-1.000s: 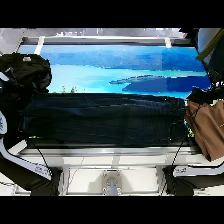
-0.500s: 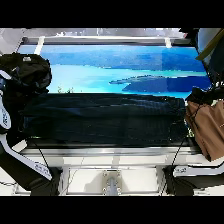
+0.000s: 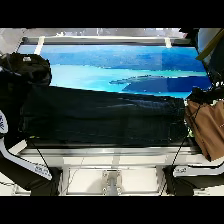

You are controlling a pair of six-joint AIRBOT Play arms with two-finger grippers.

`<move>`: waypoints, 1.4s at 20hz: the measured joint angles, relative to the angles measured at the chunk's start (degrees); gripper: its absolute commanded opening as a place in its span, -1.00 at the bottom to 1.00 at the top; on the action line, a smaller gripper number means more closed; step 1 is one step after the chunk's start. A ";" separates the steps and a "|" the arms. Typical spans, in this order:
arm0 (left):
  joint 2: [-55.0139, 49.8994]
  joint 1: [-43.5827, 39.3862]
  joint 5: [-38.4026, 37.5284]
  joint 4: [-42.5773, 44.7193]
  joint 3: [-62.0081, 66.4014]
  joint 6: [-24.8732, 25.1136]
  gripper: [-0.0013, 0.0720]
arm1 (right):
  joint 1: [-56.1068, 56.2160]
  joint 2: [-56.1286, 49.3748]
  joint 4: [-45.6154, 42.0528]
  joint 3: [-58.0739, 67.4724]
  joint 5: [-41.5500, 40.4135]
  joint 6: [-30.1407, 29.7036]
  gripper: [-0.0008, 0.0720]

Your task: Fold the clothes and pants, and hang the long-sleeved shirts on hangers.

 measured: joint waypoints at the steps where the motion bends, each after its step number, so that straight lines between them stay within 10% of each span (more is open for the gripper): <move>1: 1.07 -0.04 0.26 0.00 0.24 0.02 -0.92 | 0.00 -0.02 -0.15 0.00 -0.31 0.02 -0.39; 4: 2.56 -0.24 0.66 0.04 0.55 -0.17 -0.92 | 0.00 -0.74 -0.57 0.00 -1.81 0.07 0.20; 11: 3.39 -0.90 1.27 0.02 0.68 -1.05 -0.92 | 0.00 -8.50 2.16 0.07 -5.60 1.03 0.19; 15: 3.39 -0.98 1.33 0.02 0.68 -1.40 -0.92 | 0.59 -13.18 6.16 0.17 -6.75 -1.16 -0.11; 17: 3.39 -1.01 1.33 -0.02 0.68 -1.86 -0.92 | 1.18 -14.49 7.23 0.17 -7.15 -2.01 -0.89; 28: 5.66 -1.01 4.22 0.07 3.48 -3.43 -0.92 | 2.62 -12.31 6.91 13.42 -5.60 -1.86 -0.90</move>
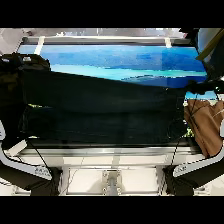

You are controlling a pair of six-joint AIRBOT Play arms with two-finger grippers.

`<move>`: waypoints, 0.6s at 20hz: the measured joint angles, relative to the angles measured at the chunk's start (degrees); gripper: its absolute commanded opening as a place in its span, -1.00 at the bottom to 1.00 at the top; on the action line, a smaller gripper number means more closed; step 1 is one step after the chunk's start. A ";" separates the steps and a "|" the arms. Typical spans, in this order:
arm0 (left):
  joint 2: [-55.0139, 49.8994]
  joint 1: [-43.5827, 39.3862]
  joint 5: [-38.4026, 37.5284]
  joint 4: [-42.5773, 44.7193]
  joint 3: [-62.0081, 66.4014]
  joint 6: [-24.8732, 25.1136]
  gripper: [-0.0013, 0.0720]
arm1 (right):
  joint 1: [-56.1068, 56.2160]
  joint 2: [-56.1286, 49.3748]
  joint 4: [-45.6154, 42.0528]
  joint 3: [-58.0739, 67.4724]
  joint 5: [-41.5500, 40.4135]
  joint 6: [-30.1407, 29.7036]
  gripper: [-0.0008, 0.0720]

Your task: Fold the clothes and pants, and hang the long-sleeved shirts on hangers.

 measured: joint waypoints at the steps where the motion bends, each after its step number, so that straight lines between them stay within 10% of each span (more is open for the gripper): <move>1: -0.20 0.00 0.20 0.20 0.04 -0.11 -0.92 | 0.13 0.07 -0.35 0.76 -0.74 0.72 -0.90; 12: -10.84 -2.08 14.40 1.62 0.15 -6.25 -0.92 | 6.58 -7.37 -1.05 2.43 -19.61 12.61 -0.90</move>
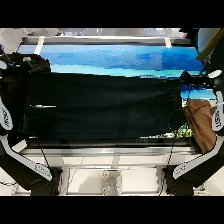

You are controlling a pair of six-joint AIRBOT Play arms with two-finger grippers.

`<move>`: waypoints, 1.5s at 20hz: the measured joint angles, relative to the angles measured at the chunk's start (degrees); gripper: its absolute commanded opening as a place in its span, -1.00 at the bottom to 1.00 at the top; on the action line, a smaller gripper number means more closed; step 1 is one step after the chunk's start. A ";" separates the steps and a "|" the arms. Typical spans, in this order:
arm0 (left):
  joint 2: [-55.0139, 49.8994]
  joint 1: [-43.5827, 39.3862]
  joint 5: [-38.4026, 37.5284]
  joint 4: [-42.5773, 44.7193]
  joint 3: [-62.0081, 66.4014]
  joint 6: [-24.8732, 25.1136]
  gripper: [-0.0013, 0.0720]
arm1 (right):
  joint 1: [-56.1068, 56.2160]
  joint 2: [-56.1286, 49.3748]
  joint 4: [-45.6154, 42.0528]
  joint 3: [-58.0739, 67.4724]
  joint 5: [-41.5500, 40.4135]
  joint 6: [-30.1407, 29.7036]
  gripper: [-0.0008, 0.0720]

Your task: Fold the clothes and pants, and hang the long-sleeved shirts on hangers.

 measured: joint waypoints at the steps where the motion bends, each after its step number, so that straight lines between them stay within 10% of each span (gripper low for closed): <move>1: -0.33 -0.46 2.19 0.00 0.02 -0.31 -0.75 | 0.72 -0.48 0.02 0.00 -1.79 0.98 -0.84; 3: -0.50 -1.20 4.70 0.24 0.02 -0.96 0.41 | 1.95 -0.92 0.11 0.22 -4.72 2.54 0.21; 16: 37.81 10.67 -29.51 9.49 -20.72 5.09 0.38 | -10.49 20.74 -11.89 5.05 30.86 -1.92 0.24; 22: 59.78 19.41 -28.35 9.09 -52.19 10.60 0.37 | -18.56 31.21 -10.23 -4.74 37.57 -4.35 0.24; 30: 57.72 20.92 -20.48 -3.93 -63.30 21.90 0.37 | -15.54 34.12 -8.20 -8.07 41.18 -4.79 0.24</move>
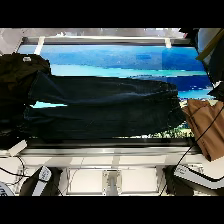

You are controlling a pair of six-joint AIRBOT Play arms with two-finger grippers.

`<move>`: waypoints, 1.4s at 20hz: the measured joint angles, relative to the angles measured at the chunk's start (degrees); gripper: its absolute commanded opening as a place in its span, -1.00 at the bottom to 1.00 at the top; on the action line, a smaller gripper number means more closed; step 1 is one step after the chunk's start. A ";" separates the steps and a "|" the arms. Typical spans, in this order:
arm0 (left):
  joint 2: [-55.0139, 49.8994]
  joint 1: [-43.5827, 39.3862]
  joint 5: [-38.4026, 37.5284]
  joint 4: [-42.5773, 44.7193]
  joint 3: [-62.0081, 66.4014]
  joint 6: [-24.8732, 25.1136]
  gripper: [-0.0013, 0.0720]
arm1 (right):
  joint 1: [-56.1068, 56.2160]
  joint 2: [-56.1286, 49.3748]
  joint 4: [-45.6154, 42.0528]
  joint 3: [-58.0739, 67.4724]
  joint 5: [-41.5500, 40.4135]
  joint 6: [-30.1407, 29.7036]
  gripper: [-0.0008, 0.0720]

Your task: Fold the clothes and pants, and hang the long-sleeved shirts on hangers.

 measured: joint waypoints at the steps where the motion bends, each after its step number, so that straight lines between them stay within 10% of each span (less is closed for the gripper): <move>1: -1.09 -0.15 0.33 -0.50 -0.24 0.44 0.36 | 0.59 0.04 -0.09 -0.13 0.31 0.00 0.24; 3: -2.80 -0.72 0.39 -1.31 -0.57 0.94 -0.24 | 1.46 0.20 0.04 -0.20 1.03 -0.04 0.24; 4: -3.43 -1.20 0.44 -1.53 -0.68 1.11 -0.85 | 1.73 0.17 0.02 -0.24 1.53 -0.04 0.24; 5: -3.80 -1.70 0.39 -1.70 -0.74 1.36 -0.93 | 1.95 0.22 0.07 -0.26 2.19 -0.04 0.24; 22: -5.57 2.19 -6.45 17.05 5.27 1.18 -0.93 | 2.34 1.14 -5.99 -6.82 2.58 -0.28 0.23; 23: -6.05 2.32 -6.23 17.42 4.09 1.18 -0.77 | 2.32 1.14 -6.27 -7.65 2.36 -0.31 0.23; 25: -6.62 2.49 -6.21 17.70 2.69 0.22 0.96 | 2.34 1.16 -6.91 -8.74 1.79 -0.44 0.23; 28: -5.97 2.64 -5.49 17.86 3.41 -4.87 0.96 | 2.34 1.36 -8.46 -9.09 1.49 -1.62 0.23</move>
